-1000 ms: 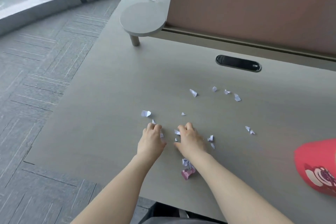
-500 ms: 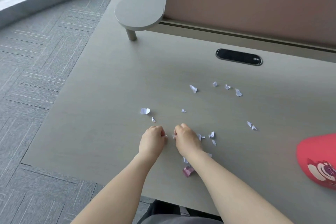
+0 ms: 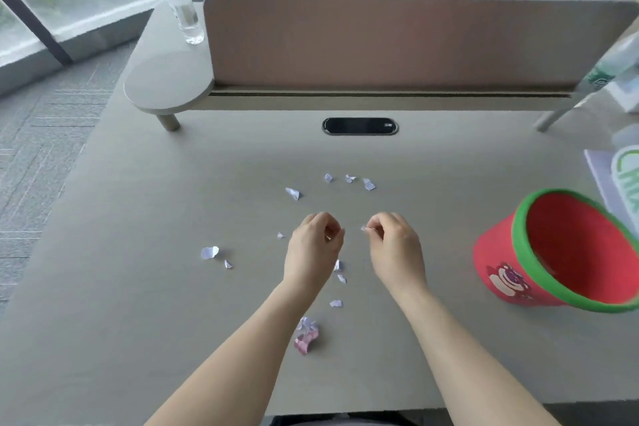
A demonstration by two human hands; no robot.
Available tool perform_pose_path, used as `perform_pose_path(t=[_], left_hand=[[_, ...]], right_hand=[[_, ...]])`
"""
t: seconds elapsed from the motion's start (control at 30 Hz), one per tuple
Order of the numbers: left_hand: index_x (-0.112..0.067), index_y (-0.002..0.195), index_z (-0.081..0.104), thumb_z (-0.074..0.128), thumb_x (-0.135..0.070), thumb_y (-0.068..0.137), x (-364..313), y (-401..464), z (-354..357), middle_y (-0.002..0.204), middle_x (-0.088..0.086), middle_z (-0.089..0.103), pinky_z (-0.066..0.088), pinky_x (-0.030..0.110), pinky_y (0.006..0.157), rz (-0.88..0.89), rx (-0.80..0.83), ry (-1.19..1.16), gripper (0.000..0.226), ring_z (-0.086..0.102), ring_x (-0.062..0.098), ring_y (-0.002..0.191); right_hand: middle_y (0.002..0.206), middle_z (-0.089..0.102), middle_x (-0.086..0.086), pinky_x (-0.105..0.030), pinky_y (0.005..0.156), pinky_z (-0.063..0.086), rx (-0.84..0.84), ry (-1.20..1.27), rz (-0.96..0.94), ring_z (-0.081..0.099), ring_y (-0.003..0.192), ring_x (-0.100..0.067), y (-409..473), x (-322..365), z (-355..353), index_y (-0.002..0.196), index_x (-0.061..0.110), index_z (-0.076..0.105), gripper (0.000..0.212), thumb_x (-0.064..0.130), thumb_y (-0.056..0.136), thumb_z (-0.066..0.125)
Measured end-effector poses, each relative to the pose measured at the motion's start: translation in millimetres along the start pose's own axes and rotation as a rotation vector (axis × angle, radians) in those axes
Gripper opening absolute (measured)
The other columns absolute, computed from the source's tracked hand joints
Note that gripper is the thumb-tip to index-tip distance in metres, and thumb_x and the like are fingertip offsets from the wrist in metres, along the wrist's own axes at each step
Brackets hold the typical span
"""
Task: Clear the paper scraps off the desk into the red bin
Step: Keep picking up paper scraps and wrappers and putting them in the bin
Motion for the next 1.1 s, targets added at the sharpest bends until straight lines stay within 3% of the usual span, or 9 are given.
perform_pose_path(t=[0.13,0.27,0.57,0.8,1.0,1.1], left_hand=[[-0.021,0.078,0.055,0.061,-0.025,0.087,-79,0,34,0.081,-0.010,0.057,0.045,0.021,0.065,0.186,0.070,-0.052,0.012,0.055,0.007,0.072],[-0.020,0.078,0.056,0.063,-0.024,0.086,-150,-7,72,0.081,-0.009,0.058,0.047,0.027,0.065,0.366,0.148,-0.067,0.011,0.053,0.009,0.070],[-0.018,0.082,0.062,0.064,-0.028,0.084,-219,-24,144,0.086,-0.001,0.063,0.052,0.037,0.068,0.497,0.320,0.033,0.011,0.059,0.020,0.078],[-0.021,0.089,0.065,0.063,-0.028,0.085,-226,-28,168,0.092,-0.002,0.064,0.050,0.033,0.067,0.511,0.350,0.133,0.008,0.060,0.021,0.084],[-0.024,0.097,0.068,0.058,-0.017,0.084,-222,-25,173,0.098,-0.002,0.064,0.052,0.035,0.072,0.512,0.335,0.122,0.018,0.061,0.021,0.089],[-0.025,0.095,0.069,0.058,-0.016,0.085,-213,-18,164,0.096,-0.004,0.065,0.052,0.034,0.070,0.492,0.278,0.079,0.018,0.061,0.019,0.082]], right_hand=[[0.076,0.056,0.000,-0.023,0.061,0.027,-0.226,0.002,0.002,0.049,0.070,-0.018,5,-22,-84,0.075,0.008,0.057,0.014,0.010,0.087,0.064],[0.076,0.058,-0.001,-0.027,0.064,0.032,-0.390,-0.065,0.060,0.051,0.071,-0.020,2,-59,-159,0.074,0.010,0.058,0.015,0.015,0.086,0.066],[0.083,0.066,-0.001,-0.026,0.066,0.035,-0.297,-0.189,0.312,0.055,0.074,-0.021,-8,-139,-214,0.075,0.018,0.062,0.009,0.019,0.083,0.066],[0.085,0.067,0.000,-0.026,0.066,0.037,-0.234,-0.186,0.377,0.058,0.080,-0.021,-13,-161,-221,0.085,0.019,0.065,0.003,0.019,0.082,0.066],[0.103,0.067,-0.004,-0.028,0.079,0.042,-0.266,-0.155,0.346,0.060,0.094,-0.024,-9,-160,-226,0.100,0.018,0.068,0.017,0.014,0.088,0.057],[0.100,0.067,0.000,-0.025,0.077,0.041,-0.305,-0.109,0.259,0.060,0.090,-0.019,-5,-144,-226,0.098,0.019,0.068,0.016,0.015,0.089,0.056]])
Point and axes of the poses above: each hand's wrist, its own y-axis towards the middle knuckle, its own z-axis out of the palm, x = y × z, the point moved 2 cm from there along y, towards the middle knuckle
